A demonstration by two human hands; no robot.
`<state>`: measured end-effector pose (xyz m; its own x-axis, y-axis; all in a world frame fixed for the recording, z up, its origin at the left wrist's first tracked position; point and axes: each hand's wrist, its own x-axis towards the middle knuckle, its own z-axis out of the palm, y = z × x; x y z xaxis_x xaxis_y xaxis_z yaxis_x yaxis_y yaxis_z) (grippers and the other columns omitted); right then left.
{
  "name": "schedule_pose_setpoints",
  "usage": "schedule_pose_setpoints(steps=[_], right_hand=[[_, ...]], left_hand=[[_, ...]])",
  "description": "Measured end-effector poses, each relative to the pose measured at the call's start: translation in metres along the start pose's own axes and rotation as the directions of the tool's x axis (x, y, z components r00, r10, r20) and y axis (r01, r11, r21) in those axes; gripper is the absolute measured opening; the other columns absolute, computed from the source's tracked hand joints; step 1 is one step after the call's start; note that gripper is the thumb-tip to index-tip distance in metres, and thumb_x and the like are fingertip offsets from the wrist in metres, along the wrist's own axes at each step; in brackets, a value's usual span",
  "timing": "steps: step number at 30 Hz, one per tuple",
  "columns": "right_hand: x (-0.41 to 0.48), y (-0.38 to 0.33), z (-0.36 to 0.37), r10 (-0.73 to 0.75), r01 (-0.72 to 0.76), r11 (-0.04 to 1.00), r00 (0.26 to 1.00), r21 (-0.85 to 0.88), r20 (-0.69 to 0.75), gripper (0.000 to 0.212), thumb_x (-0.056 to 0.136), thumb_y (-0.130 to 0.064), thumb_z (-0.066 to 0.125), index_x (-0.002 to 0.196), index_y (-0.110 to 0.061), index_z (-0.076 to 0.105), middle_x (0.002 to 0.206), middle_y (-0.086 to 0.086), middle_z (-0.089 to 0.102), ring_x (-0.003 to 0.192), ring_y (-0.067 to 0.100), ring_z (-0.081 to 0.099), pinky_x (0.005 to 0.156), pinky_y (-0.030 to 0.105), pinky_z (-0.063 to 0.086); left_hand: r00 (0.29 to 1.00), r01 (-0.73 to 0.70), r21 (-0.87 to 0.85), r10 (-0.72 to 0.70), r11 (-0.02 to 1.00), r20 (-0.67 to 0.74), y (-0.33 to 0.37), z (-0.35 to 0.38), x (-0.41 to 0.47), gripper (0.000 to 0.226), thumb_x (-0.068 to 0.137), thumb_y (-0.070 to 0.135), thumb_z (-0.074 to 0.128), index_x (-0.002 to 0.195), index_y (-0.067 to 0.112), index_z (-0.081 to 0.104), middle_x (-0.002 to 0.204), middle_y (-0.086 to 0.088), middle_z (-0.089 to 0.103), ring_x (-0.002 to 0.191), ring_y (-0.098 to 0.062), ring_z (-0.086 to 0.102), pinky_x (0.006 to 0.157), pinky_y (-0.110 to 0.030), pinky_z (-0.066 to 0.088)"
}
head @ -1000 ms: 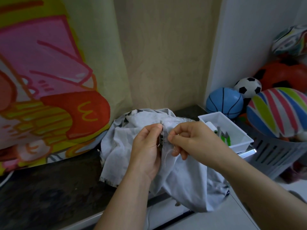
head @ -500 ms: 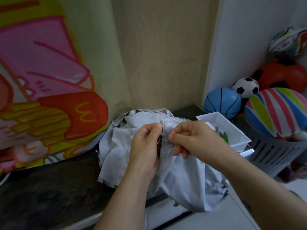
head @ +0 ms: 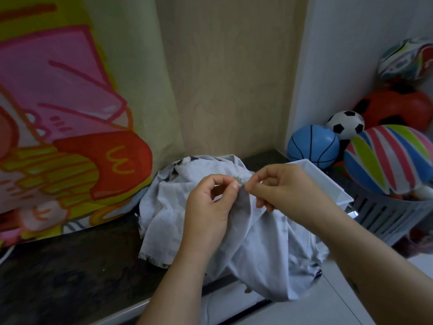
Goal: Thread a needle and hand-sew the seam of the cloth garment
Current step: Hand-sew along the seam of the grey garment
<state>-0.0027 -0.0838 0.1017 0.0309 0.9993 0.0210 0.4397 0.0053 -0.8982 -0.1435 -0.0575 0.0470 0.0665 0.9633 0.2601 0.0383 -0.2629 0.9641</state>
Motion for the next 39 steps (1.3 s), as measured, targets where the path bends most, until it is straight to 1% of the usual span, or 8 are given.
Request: schedule_pose_setpoints(steps=[3,4,7,11,21,30,33,39], right_hand=[[-0.001,0.001,-0.002,-0.108,0.102,0.986,0.993,-0.13,-0.042,0.005,0.086,-0.021,0.065,0.081,-0.021,0.062,0.051,-0.01,0.063,0.047,0.003,0.056,0.054,0.016,0.048],[-0.001,0.001,-0.002,-0.135,0.126,0.98,0.989,-0.154,-0.052,0.006,0.086,-0.021,0.065,0.082,-0.023,0.061,0.051,-0.01,0.063,0.047,0.001,0.055,0.051,0.014,0.047],[-0.003,-0.001,-0.003,-0.193,0.177,0.968,0.978,-0.176,-0.076,0.006,0.084,-0.017,0.066,0.084,-0.02,0.061,0.054,-0.003,0.064,0.043,-0.001,0.05,0.046,0.006,0.038],[-0.007,-0.004,-0.004,-0.234,0.218,0.958,0.97,-0.188,-0.068,0.005,0.084,-0.016,0.068,0.083,-0.018,0.063,0.058,0.003,0.065,0.043,-0.001,0.049,0.047,0.006,0.037],[-0.008,-0.006,-0.005,-0.234,0.226,0.963,0.971,-0.144,-0.042,0.005,0.084,-0.013,0.068,0.082,-0.016,0.064,0.059,0.006,0.067,0.047,-0.004,0.056,0.051,0.005,0.039],[-0.009,-0.008,-0.006,-0.223,0.219,0.967,0.975,-0.128,-0.021,0.008,0.084,-0.013,0.067,0.08,-0.017,0.062,0.06,0.01,0.067,0.048,-0.002,0.059,0.053,0.006,0.042],[-0.008,-0.008,-0.006,-0.218,0.213,0.969,0.976,-0.125,-0.023,0.01,0.084,-0.014,0.067,0.079,-0.019,0.062,0.059,0.005,0.067,0.048,0.0,0.058,0.052,0.007,0.043],[-0.007,-0.01,-0.008,-0.171,0.171,0.982,0.985,-0.077,0.005,0.007,0.084,-0.011,0.066,0.08,-0.016,0.063,0.055,0.003,0.065,0.045,-0.001,0.056,0.05,0.008,0.044]], left_hand=[[0.999,-0.032,0.025,0.033,0.999,-0.027,0.004,0.001,-0.001,0.014,0.088,0.018,0.066,0.077,0.028,0.066,0.079,0.005,0.07,0.077,-0.009,0.066,0.065,-0.018,0.049],[0.998,-0.05,0.03,0.051,0.998,-0.039,0.006,0.002,-0.002,0.013,0.088,0.016,0.066,0.078,0.025,0.066,0.08,0.005,0.07,0.078,-0.007,0.066,0.066,-0.015,0.049],[0.993,-0.084,0.043,0.088,0.996,-0.084,0.007,0.004,-0.002,0.013,0.087,0.011,0.065,0.079,0.021,0.065,0.081,0.009,0.069,0.076,0.0,0.065,0.067,-0.01,0.048],[0.987,-0.072,0.053,0.079,0.996,-0.137,0.006,0.005,-0.001,0.014,0.088,0.012,0.064,0.079,0.023,0.064,0.077,0.017,0.068,0.076,0.001,0.065,0.067,-0.009,0.047],[0.985,-0.08,0.037,0.085,0.996,-0.151,0.007,0.005,0.0,0.018,0.089,0.005,0.062,0.077,0.019,0.063,0.072,0.021,0.068,0.072,0.003,0.066,0.064,-0.008,0.048],[0.982,-0.025,0.006,0.026,1.0,-0.185,0.005,0.006,0.001,0.016,0.089,0.009,0.062,0.078,0.02,0.065,0.075,0.012,0.07,0.075,0.001,0.066,0.066,-0.01,0.049],[0.981,-0.015,0.009,0.016,1.0,-0.195,0.004,0.005,0.002,0.015,0.089,0.01,0.062,0.079,0.02,0.065,0.077,0.008,0.07,0.076,-0.001,0.067,0.069,-0.012,0.05],[0.985,-0.057,0.035,0.062,0.998,-0.16,0.007,0.006,0.0,0.014,0.09,0.008,0.061,0.081,0.018,0.063,0.078,0.013,0.069,0.077,0.003,0.065,0.068,-0.009,0.048]])
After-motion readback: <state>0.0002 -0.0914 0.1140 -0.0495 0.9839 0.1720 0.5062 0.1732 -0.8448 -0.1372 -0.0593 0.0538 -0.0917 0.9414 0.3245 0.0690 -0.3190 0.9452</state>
